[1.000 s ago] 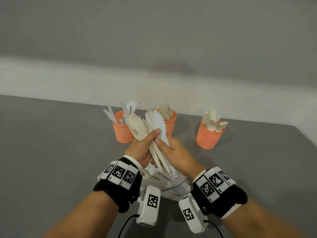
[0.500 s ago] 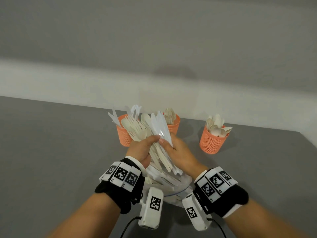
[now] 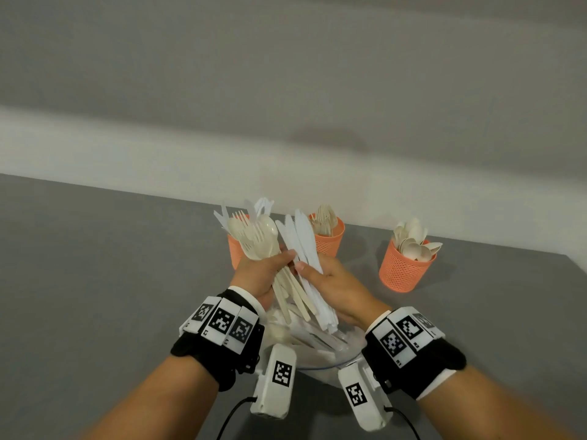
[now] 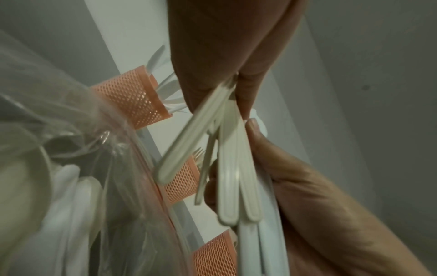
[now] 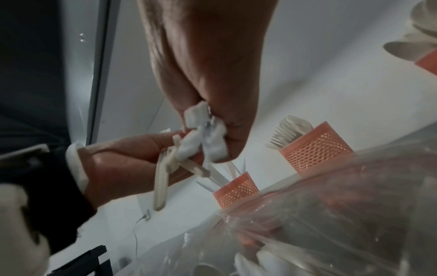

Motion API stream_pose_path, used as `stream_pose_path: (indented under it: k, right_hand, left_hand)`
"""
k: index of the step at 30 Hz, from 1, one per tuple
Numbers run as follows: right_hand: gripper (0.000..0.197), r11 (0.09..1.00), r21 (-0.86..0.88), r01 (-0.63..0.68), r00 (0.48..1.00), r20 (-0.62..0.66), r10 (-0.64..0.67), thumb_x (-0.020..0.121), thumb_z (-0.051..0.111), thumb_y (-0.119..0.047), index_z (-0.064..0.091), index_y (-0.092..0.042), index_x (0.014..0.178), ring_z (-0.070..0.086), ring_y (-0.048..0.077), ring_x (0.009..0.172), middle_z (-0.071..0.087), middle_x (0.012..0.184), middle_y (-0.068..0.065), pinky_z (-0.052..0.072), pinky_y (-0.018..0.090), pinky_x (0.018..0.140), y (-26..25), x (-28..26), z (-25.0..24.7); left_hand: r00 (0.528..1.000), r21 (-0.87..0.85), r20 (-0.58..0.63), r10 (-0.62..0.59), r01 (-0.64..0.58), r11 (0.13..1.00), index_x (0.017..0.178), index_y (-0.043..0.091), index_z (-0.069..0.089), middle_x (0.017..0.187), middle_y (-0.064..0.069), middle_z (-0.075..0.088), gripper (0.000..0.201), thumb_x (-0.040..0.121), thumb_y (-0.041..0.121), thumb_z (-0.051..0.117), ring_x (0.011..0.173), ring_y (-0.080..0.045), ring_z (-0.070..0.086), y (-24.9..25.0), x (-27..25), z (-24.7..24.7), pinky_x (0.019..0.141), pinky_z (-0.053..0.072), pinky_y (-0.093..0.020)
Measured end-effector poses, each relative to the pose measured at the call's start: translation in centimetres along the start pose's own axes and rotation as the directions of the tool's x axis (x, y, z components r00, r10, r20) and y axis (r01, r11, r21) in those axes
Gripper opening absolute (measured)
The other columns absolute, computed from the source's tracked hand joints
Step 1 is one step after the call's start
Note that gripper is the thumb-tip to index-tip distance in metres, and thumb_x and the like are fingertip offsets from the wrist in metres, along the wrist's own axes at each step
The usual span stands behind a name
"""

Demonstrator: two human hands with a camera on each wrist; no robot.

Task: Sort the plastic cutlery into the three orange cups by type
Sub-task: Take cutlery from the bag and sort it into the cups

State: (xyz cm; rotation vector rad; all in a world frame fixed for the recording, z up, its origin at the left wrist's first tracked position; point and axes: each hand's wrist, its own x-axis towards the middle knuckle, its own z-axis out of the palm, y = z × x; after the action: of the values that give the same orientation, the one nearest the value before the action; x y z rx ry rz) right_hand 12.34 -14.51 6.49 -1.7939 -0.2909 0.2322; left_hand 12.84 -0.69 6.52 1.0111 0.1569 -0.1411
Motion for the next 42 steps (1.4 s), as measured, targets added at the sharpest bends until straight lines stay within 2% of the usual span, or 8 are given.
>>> stream_pose_path:
  k: [4,7,11,18,22,26,36,42]
  right_hand:
    - [0.028,0.997,-0.077,-0.031,0.998,0.046,0.034,0.095,0.048,-0.022,0.057,-0.016,0.121,0.063,0.020,0.106,0.067,0.115,0.006,0.050,0.038,0.097,0.1,0.8,0.7]
    - [0.025,0.993,-0.052,-0.105,0.994,0.018,0.106,0.097,0.045,-0.019,0.052,-0.007,0.116,0.065,0.020,0.074,0.065,0.088,0.008,0.057,0.033,0.068,-0.5,1.8,0.7]
    - [0.005,0.982,0.158,-0.099,0.989,-0.093,0.115,0.098,0.043,-0.016,0.046,-0.014,0.100,0.048,0.012,0.045,0.053,0.068,0.005,0.044,0.025,0.044,-2.3,4.0,0.1]
    - [0.012,0.984,0.138,0.110,0.976,-0.200,-0.082,0.098,0.041,-0.017,0.046,-0.010,0.106,0.047,0.012,0.056,0.050,0.071,0.002,0.046,0.025,0.057,-5.4,9.6,1.9]
    - [0.012,0.972,0.024,0.233,0.889,-0.411,-0.203,0.098,0.039,-0.017,0.043,-0.011,0.107,0.051,0.007,0.067,0.050,0.073,-0.003,0.045,0.015,0.066,-5.3,13.1,3.4]
    - [0.015,0.973,0.104,0.207,0.830,-0.546,-0.119,0.098,0.039,-0.019,0.041,-0.013,0.111,0.051,0.010,0.071,0.050,0.073,-0.004,0.044,0.035,0.083,-2.9,15.6,3.8]
    - [0.008,0.932,0.327,0.159,0.924,-0.381,-0.024,0.093,0.052,-0.016,0.052,-0.012,0.100,0.059,0.014,0.085,0.058,0.090,0.001,0.049,0.025,0.078,0.0,17.3,6.2]
    - [0.017,0.977,0.105,0.186,0.915,-0.379,-0.134,0.098,0.040,-0.027,0.049,-0.015,0.106,0.049,0.015,0.098,0.050,0.099,-0.002,0.042,0.026,0.089,0.0,17.6,5.0]
  left_hand:
    - [0.999,0.019,-0.036,0.003,-0.002,1.000,0.090,0.003,0.060,0.085,-0.017,0.064,0.011,0.084,-0.006,0.056,0.080,-0.030,0.064,0.1,0.4,-1.0,0.074,0.056,-0.042]
    - [0.996,-0.044,-0.087,-0.015,0.012,0.999,0.096,0.000,0.058,0.067,-0.012,0.063,0.011,0.088,-0.004,0.052,0.059,-0.020,0.065,0.5,0.8,-1.9,0.057,0.059,-0.032]
    - [0.983,-0.080,-0.182,-0.031,0.017,0.997,0.077,0.009,0.053,0.049,0.001,0.058,0.018,0.094,0.012,0.048,0.042,-0.007,0.058,2.5,1.7,-4.6,0.044,0.051,-0.022]
    - [0.984,-0.067,-0.178,0.019,-0.032,0.997,0.072,0.010,0.057,0.052,0.003,0.063,0.027,0.096,0.021,0.047,0.046,-0.007,0.062,6.2,1.2,-8.2,0.049,0.054,-0.020]
    - [0.981,-0.054,-0.185,0.059,-0.070,0.996,0.074,0.011,0.058,0.054,0.004,0.064,0.024,0.094,0.020,0.049,0.047,-0.007,0.062,6.8,1.2,-9.8,0.051,0.055,-0.021]
    - [0.977,-0.054,-0.196,0.082,-0.094,0.994,0.077,0.011,0.057,0.055,0.003,0.063,0.019,0.093,0.018,0.051,0.049,-0.008,0.062,7.0,1.4,-11.2,0.051,0.055,-0.023]
    - [0.990,-0.096,-0.118,0.074,-0.086,0.992,0.076,0.010,0.058,0.056,0.002,0.062,0.020,0.093,0.017,0.050,0.049,-0.009,0.061,6.7,4.0,-10.6,0.052,0.055,-0.023]
    - [0.993,-0.098,-0.105,0.048,-0.059,0.993,0.082,0.009,0.059,0.060,0.001,0.063,0.014,0.091,0.018,0.053,0.052,-0.009,0.063,6.0,4.9,-9.7,0.052,0.055,-0.023]
